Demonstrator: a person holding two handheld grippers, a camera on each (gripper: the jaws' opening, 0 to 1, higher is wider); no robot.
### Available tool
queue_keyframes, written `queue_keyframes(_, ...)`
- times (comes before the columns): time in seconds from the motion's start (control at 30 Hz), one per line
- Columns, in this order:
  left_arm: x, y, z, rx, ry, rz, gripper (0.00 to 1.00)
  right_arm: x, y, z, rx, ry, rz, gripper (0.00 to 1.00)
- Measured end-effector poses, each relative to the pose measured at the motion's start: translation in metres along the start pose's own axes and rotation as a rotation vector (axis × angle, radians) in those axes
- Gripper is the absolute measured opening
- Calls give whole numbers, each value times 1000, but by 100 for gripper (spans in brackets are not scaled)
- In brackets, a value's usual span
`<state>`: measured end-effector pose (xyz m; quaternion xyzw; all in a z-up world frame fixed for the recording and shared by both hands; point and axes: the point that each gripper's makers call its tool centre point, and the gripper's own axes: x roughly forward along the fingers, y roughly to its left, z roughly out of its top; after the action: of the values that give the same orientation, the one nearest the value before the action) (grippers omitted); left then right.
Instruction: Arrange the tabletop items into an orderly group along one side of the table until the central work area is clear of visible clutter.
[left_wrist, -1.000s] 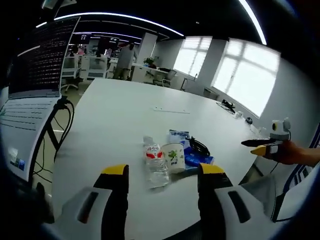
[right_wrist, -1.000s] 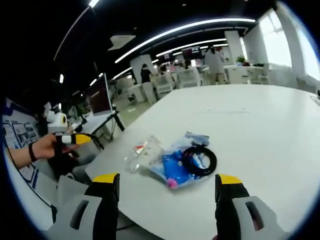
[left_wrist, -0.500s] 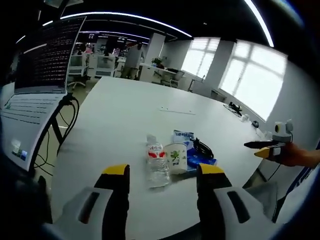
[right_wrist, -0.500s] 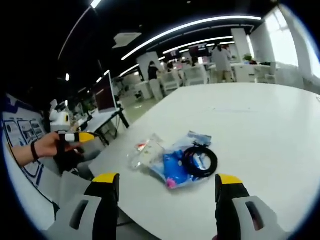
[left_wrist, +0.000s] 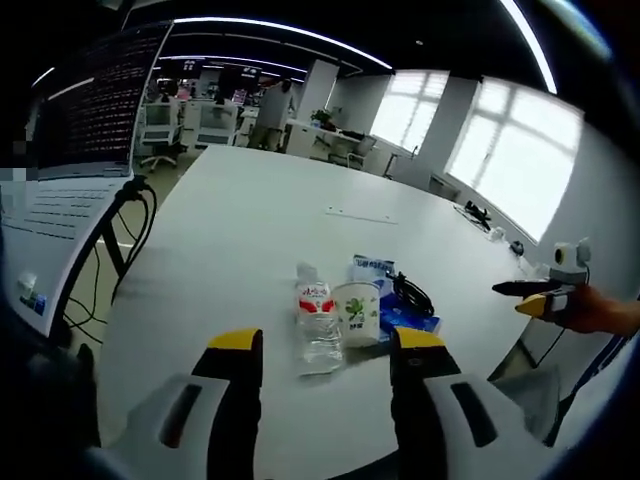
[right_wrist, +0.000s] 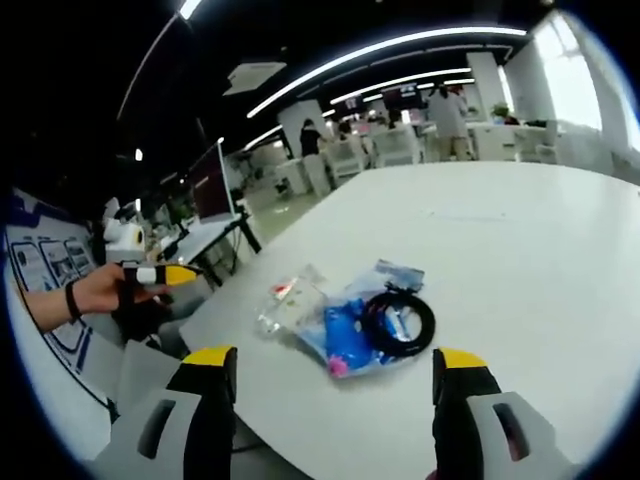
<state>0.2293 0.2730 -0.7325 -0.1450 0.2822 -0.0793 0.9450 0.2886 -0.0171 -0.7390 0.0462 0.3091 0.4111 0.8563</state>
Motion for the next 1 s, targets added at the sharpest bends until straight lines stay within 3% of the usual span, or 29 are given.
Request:
queue_keyframes(0.43,19,-8,-5,9,45,-19,51,1,-9,2,11,-3,-9,83)
queue_keyframes(1.0,44,-2,-7,11,105,-26,52,9,-14,4,22,-5,16,86)
